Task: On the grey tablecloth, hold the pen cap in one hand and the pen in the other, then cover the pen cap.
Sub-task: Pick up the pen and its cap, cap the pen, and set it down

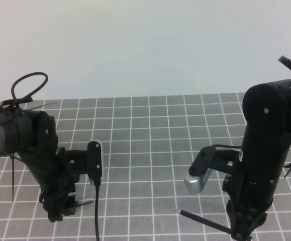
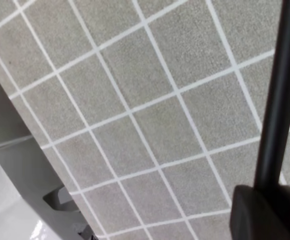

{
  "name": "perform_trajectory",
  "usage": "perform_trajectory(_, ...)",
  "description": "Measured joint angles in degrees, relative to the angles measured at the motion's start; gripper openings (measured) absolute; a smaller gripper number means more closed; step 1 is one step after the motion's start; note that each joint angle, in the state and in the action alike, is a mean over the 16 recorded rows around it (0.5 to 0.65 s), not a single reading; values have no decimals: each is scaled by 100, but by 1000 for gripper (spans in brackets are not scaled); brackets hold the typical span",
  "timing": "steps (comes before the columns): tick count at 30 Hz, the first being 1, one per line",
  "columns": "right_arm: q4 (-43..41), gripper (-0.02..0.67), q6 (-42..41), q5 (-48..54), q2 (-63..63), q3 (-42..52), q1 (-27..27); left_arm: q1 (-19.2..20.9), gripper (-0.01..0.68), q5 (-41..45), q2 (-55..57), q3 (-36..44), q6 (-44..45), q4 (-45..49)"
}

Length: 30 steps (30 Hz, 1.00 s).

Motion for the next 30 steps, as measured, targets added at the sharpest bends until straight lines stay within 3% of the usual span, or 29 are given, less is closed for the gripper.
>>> perform_trajectory(10,40,67,0,0,-12,0,0,0,316,-83,174,6,-78,-93)
perform_trajectory(24,40,66,-24,0,-25,0,0,0,56,-71,202,12,-96,-60)
perform_trajectory(30,42,66,-63,0,-26,0,0,0,1,-132,-163,12,-78,-59)
